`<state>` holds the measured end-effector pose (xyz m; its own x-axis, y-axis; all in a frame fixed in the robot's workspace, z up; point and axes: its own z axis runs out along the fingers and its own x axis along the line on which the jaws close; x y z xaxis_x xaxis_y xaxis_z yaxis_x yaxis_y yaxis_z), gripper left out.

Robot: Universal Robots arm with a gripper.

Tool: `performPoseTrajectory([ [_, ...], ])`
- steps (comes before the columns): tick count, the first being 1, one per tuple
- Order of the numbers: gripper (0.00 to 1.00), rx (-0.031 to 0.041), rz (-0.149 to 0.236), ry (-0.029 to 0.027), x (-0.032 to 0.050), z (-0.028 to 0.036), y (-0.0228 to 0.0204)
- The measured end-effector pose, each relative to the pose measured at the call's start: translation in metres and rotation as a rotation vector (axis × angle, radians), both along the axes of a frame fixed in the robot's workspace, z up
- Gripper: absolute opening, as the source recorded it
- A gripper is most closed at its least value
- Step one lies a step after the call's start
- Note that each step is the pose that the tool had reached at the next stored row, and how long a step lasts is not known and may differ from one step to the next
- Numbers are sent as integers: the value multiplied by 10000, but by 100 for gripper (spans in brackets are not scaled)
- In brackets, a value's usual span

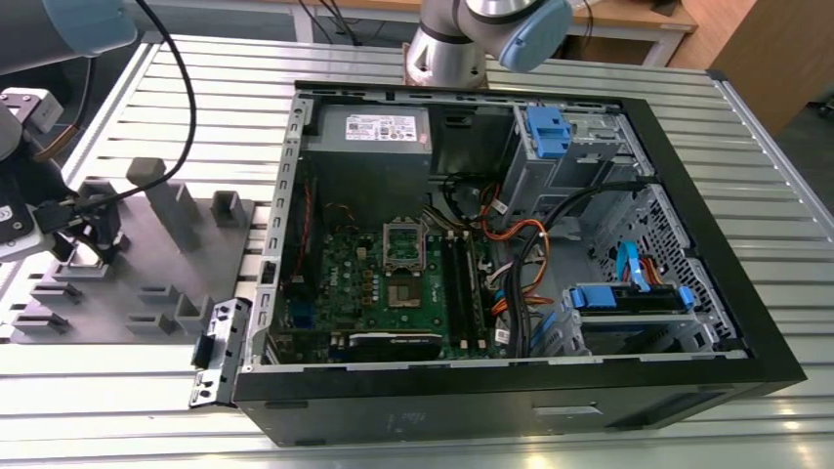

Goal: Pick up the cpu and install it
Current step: 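Pick up the cpu and move it towards the insertion slot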

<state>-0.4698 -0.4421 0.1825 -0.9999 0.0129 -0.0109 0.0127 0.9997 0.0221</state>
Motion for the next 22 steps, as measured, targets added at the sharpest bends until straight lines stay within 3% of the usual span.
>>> performPoseTrajectory([
  [22,55,-4,0,1,22,1,0],
])
